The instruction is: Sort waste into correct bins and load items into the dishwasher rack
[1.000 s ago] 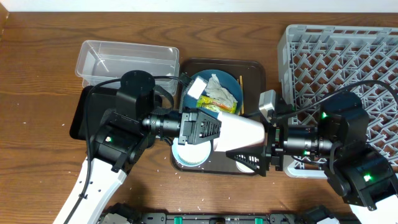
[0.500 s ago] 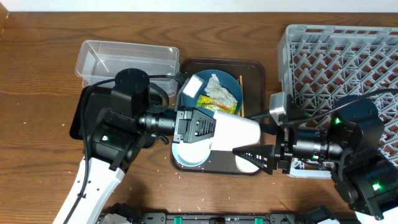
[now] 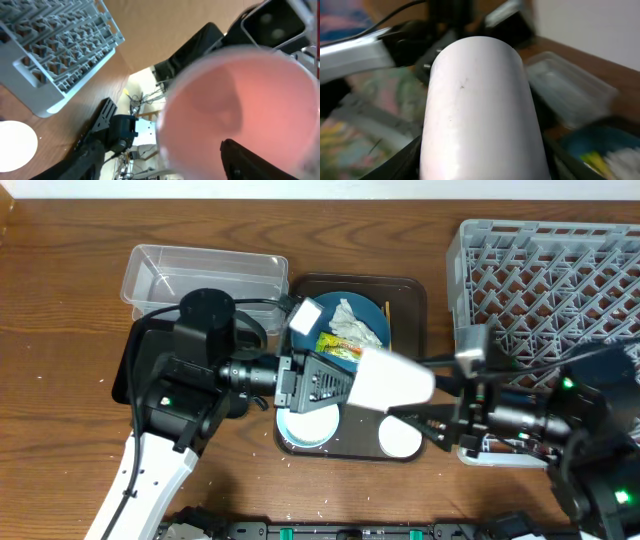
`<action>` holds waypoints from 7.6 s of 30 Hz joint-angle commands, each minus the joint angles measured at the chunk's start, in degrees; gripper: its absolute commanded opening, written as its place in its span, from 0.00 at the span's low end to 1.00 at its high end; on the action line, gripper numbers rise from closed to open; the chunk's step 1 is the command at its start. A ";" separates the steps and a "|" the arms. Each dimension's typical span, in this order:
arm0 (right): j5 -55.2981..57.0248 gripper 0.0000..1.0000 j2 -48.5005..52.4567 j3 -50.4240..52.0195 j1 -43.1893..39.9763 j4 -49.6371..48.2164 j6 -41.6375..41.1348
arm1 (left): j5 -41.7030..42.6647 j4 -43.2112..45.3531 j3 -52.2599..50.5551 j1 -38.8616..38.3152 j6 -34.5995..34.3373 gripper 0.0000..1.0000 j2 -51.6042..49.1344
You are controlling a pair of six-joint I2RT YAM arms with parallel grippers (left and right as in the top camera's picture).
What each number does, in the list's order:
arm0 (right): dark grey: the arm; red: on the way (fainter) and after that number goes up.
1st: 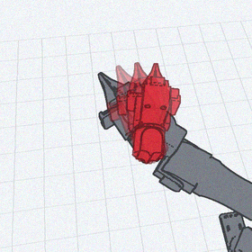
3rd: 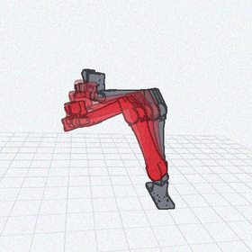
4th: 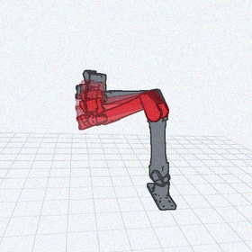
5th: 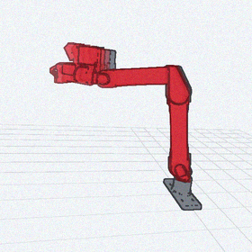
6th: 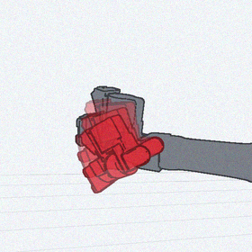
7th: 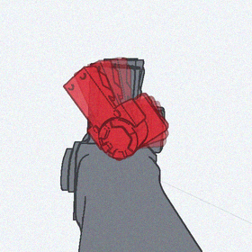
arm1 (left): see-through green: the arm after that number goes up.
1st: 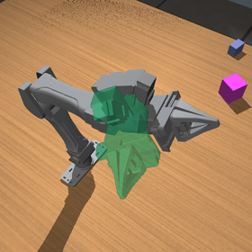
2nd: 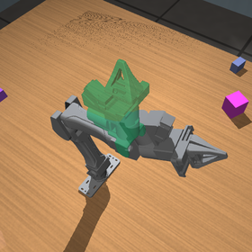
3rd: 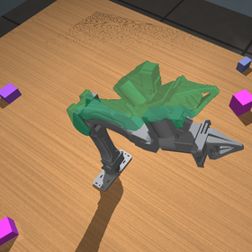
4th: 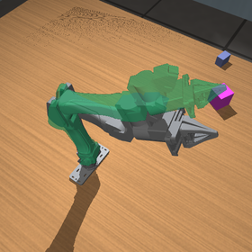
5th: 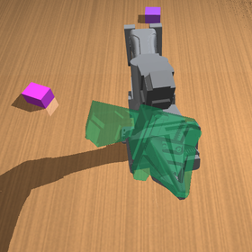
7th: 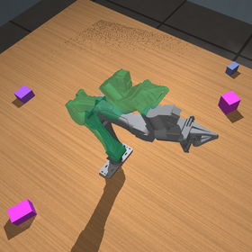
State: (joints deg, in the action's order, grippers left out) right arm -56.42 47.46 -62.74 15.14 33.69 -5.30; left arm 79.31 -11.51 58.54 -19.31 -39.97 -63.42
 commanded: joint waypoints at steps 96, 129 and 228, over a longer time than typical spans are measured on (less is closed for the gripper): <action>42.36 0.29 8.48 -0.48 -31.23 25.14 -17.99 | -50.16 -28.96 0.94 -18.29 17.22 0.75 -0.90; 28.28 0.68 7.39 -0.48 -31.19 35.74 -7.28 | -70.27 -18.64 3.54 -36.48 11.39 0.11 -29.14; 26.16 0.73 29.86 -6.97 -58.36 27.87 -11.82 | -25.07 -32.59 7.28 0.37 20.94 0.77 -6.75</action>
State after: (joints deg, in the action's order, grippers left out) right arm -25.50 82.15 -66.43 -43.29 60.53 -19.88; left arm 60.20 -43.09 65.23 -17.19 -20.47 -70.76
